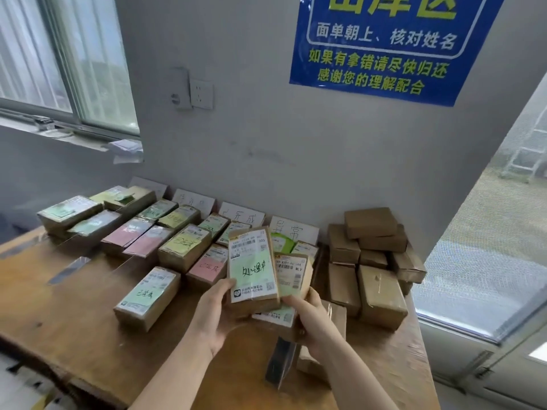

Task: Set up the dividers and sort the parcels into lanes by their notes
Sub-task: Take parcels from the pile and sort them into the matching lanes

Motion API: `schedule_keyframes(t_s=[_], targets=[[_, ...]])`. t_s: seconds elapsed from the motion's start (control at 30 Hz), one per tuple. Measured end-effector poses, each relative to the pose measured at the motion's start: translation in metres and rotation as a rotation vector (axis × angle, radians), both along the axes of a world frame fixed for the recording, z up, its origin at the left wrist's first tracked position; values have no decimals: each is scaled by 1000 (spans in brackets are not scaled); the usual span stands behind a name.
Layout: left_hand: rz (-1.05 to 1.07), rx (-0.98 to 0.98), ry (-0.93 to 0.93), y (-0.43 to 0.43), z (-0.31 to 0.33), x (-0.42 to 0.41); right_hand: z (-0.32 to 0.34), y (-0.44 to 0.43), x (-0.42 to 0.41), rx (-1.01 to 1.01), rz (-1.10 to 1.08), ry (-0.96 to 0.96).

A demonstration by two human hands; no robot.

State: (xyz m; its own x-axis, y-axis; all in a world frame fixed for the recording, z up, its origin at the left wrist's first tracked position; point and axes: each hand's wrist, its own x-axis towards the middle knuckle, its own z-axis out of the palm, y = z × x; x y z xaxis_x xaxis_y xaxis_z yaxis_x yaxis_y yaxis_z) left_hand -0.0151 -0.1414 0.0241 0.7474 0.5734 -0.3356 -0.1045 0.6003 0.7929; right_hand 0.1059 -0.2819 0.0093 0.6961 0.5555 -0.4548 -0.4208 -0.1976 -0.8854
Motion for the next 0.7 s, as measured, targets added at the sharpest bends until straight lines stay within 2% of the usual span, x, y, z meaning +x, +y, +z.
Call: schedule_keyframes(t_s=[0.1, 0.23, 0.4, 0.7], targets=[[67, 21, 27, 21, -5, -2, -10, 18, 0, -60, -50, -95], [119, 96, 71, 57, -10, 0, -20, 50, 3, -91, -130, -122], [141, 79, 151, 114, -25, 9, -49, 93, 13, -115, -198, -6], [-33, 66, 187, 196, -47, 40, -99, 148, 28, -281, -327, 108]])
